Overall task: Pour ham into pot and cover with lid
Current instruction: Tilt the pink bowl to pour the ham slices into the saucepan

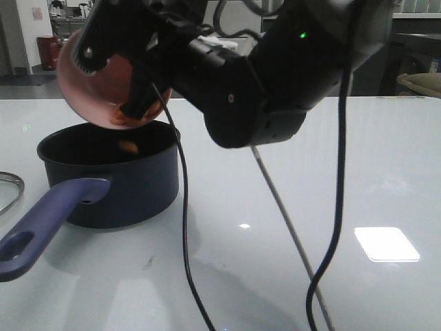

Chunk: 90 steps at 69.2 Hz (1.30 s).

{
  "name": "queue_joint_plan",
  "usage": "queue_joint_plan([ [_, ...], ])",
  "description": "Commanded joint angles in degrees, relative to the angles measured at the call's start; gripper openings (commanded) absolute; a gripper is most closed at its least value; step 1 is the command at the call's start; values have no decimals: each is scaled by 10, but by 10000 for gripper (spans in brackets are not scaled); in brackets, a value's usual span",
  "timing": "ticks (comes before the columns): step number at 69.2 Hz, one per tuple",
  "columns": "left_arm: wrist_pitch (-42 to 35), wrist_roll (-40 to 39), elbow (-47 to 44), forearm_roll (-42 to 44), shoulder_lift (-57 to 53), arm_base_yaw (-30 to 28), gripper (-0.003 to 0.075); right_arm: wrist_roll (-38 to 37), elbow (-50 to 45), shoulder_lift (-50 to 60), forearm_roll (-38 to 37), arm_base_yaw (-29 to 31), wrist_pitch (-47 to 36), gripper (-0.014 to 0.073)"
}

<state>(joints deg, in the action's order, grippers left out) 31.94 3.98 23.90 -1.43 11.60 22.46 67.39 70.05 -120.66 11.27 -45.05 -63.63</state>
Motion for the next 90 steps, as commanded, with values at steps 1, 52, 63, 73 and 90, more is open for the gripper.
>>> queue_joint_plan([
  [1, -41, -3, 15, -2, 5, 6, 606, 60, 18, 17, -60, 0, -101, 135],
  [52, -41, -3, 15, -2, 5, 6, 606, -379, 18, 65, 39, 0, -51, 135],
  [63, -41, -3, 15, -2, 5, 6, 606, -408, 18, 134, 73, 0, 117, 135],
  [73, -41, -3, 15, -2, 5, 6, 606, -407, 18, 213, 122, 5, 298, 135],
  [90, -41, -3, 15, -2, 5, 6, 606, -407, 18, 327, 141, 74, 603, 135],
])
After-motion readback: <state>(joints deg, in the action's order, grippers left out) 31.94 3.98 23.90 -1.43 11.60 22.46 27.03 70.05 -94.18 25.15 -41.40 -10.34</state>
